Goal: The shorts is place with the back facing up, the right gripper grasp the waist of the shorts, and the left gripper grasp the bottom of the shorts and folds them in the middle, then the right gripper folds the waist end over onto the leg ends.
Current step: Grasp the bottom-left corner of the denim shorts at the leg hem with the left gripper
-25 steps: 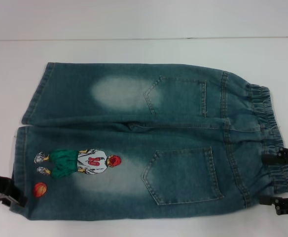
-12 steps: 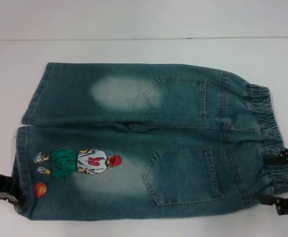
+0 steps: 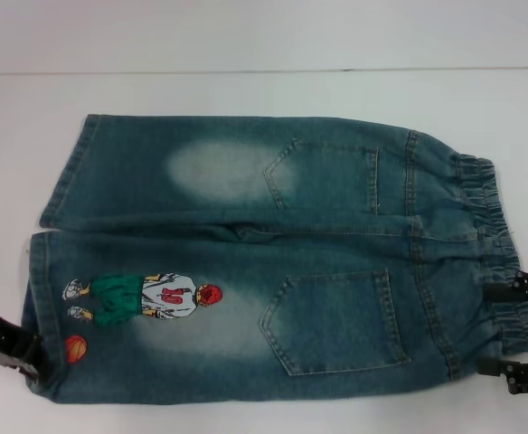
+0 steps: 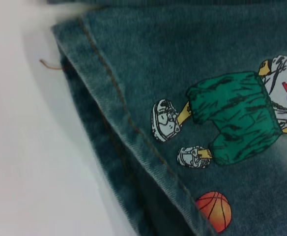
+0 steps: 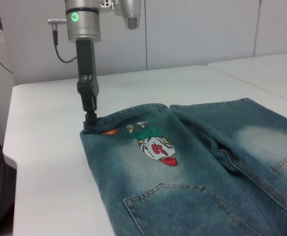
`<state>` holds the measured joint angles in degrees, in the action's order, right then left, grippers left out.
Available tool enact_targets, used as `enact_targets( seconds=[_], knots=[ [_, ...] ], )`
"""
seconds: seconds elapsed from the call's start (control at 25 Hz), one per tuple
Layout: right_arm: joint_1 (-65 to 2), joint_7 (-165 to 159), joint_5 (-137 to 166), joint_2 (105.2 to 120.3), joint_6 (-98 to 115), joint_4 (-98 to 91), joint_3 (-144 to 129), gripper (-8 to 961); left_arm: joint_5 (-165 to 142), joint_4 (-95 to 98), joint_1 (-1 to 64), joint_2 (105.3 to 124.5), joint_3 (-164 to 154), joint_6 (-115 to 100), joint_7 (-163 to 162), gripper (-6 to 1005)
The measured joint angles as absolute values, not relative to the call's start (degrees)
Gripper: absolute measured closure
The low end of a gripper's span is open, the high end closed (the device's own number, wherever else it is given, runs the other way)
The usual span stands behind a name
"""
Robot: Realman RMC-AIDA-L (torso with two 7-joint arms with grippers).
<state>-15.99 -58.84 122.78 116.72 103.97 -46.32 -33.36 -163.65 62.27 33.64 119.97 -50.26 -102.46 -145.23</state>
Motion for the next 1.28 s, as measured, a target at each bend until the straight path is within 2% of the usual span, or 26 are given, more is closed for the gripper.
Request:
enact_targets(
  seconds=[0.08, 0.52, 0.76, 0.96, 1.16, 1.28],
  knots=[
    [-16.0, -59.0, 122.8, 116.72, 104.0, -46.3, -33.4, 35, -163.7, 62.3, 33.8, 119.94, -50.3, -102.3, -145.1, 892],
    [-16.0, -59.2, 122.8, 117.09, 104.0, -46.5, -33.0, 37, -163.6, 62.0, 34.2, 119.71, -51.1, -102.0, -145.3, 717],
    [-16.3, -59.2, 122.8, 117.14, 104.0, -46.5, -33.0, 38, -163.6, 59.4, 34.3, 119.42, -51.5, -101.7, -145.3, 532],
    [-16.3, -59.2, 122.8, 117.16, 104.0, -46.7, -32.8, 38, -163.7, 60.1, 34.0, 119.54, -51.9, -101.4, -145.4, 576],
    [-16.3, -59.2, 122.8, 117.16, 104.0, -46.8, -32.7, 38, -163.7, 61.4, 34.3, 119.96, -51.8, -101.6, -145.4, 785],
    [-16.2, -59.2, 122.8, 117.16, 104.0, -46.8, -32.7, 38, -163.7, 61.4, 34.5, 119.99, -51.9, -101.3, -145.7, 949]
  ],
)
